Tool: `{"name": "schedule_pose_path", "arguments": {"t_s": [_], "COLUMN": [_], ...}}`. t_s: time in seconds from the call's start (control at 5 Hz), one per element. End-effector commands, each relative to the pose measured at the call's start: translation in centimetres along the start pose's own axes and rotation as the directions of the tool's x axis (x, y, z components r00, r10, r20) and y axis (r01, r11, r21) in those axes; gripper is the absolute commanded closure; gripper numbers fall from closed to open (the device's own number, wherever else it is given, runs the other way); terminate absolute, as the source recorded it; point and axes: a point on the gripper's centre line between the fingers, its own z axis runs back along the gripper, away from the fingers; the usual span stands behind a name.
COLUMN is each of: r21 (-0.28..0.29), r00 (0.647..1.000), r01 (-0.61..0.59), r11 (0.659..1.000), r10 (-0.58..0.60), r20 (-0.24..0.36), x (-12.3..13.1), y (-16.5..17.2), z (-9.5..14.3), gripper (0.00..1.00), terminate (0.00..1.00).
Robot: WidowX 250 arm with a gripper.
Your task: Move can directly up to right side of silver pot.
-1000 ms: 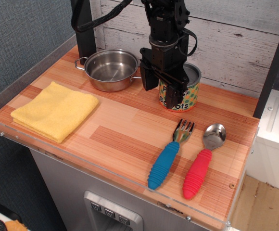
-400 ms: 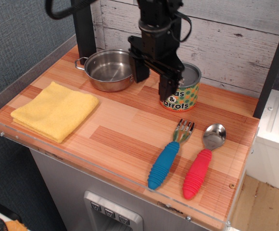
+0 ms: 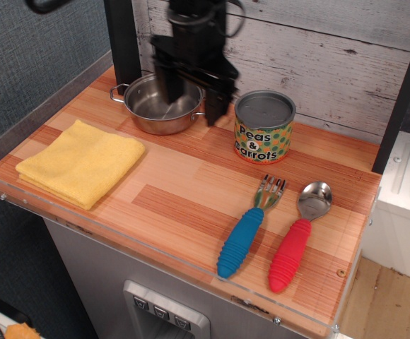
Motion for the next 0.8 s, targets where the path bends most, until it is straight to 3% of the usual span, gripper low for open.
{"name": "schedule_pose_path", "arguments": {"t_s": [0.0, 0.4, 0.6], "r21": [0.051, 0.060, 0.060], "r00": [0.973, 0.927, 0.927], "r01": [-0.225, -0.375, -0.375], "r11": [0.973, 0.925, 0.925], "r10": [0.222, 0.371, 0.371], "r20": [0.054, 0.062, 0.062], "x": [-3.0, -6.2, -6.2], "y": [6.1, 10.3, 10.3], "z": [2.8, 3.6, 3.6], "gripper": [0.00, 0.00, 0.00], "terminate": [0.00, 0.00, 0.00]}}
